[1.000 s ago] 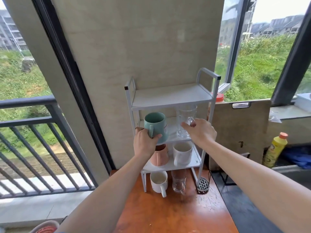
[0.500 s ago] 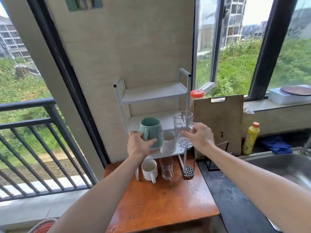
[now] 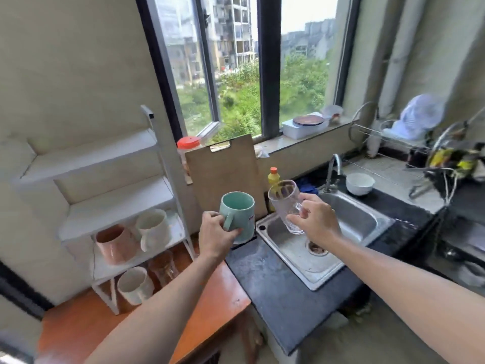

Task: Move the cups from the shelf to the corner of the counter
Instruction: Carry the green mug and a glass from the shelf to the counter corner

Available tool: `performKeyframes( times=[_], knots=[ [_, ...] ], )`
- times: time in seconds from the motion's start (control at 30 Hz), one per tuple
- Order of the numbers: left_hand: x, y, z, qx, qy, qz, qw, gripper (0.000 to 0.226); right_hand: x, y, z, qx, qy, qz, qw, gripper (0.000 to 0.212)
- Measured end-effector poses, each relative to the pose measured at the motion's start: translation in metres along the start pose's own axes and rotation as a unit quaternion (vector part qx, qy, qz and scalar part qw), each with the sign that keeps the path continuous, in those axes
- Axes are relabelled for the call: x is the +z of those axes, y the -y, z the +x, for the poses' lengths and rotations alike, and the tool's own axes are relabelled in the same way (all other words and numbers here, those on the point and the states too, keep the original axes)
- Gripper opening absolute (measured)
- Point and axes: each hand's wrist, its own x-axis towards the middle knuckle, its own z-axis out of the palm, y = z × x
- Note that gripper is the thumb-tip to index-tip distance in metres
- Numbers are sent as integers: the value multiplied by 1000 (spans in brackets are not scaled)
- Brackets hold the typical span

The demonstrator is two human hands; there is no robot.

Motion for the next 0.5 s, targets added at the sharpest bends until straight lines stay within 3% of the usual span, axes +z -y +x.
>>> performKeyframes(
  times=[0.23, 0.5],
  knots=[
    [115, -86, 47, 108, 111, -48, 987, 31, -65, -112, -3, 112, -77, -62, 989, 37],
    [258, -206, 25, 201, 254, -93, 942, 24, -159, -230, -61, 269, -184, -83, 942, 41]
  ],
)
